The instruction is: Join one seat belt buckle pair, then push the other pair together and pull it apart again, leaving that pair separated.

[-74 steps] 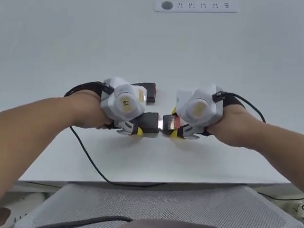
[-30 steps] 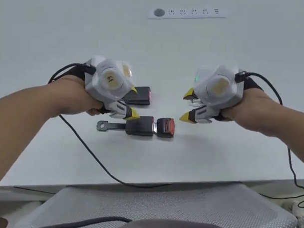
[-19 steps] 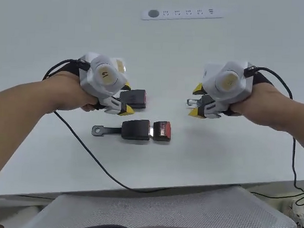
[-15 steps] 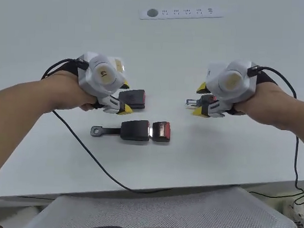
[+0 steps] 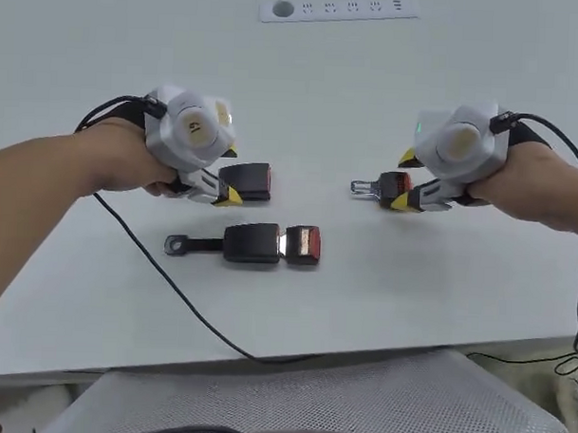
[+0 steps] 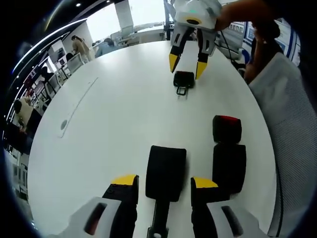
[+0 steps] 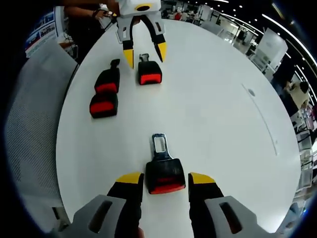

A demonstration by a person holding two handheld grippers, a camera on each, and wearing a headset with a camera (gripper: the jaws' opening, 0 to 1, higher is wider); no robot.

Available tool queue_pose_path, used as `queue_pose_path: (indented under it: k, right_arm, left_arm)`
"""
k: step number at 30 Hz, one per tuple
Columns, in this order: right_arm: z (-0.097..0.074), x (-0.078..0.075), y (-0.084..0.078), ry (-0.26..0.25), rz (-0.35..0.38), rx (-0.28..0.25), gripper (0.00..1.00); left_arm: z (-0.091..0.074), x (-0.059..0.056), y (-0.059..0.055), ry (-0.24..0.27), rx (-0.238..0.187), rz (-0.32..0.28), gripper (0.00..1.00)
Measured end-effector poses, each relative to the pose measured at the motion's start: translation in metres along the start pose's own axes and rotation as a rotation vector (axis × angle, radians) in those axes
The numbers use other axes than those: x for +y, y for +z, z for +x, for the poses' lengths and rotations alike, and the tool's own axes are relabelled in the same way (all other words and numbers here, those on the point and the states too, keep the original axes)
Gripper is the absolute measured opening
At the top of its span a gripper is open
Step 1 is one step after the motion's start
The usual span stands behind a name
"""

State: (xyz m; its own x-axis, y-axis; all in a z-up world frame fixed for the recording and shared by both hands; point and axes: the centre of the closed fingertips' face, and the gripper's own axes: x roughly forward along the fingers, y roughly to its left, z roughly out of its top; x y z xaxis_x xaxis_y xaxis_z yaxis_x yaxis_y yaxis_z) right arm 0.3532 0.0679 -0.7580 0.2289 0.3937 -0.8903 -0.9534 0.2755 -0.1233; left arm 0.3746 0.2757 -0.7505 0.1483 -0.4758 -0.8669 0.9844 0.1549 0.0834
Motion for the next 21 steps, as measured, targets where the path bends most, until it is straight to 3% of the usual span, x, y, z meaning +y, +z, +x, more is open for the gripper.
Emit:
queue_pose_path:
  k: [10, 16, 21]
  right_arm:
    - [0.012, -0.001, -0.005, 0.033, 0.007, 0.013, 0.33]
    - [0.015, -0.002, -0.008, 0.047, -0.017, 0.017, 0.33]
    - [0.016, -0.002, -0.008, 0.066, -0.032, 0.013, 0.32]
  left_arm:
    - [0.009, 0.000, -0.010, -0.035, 0.047, 0.010, 0.40]
    - [0.014, 0.003, -0.018, -0.025, 0.052, 0.012, 0.35]
    - [0.014, 0.003, -0.018, -0.030, 0.042, 0.018, 0.34]
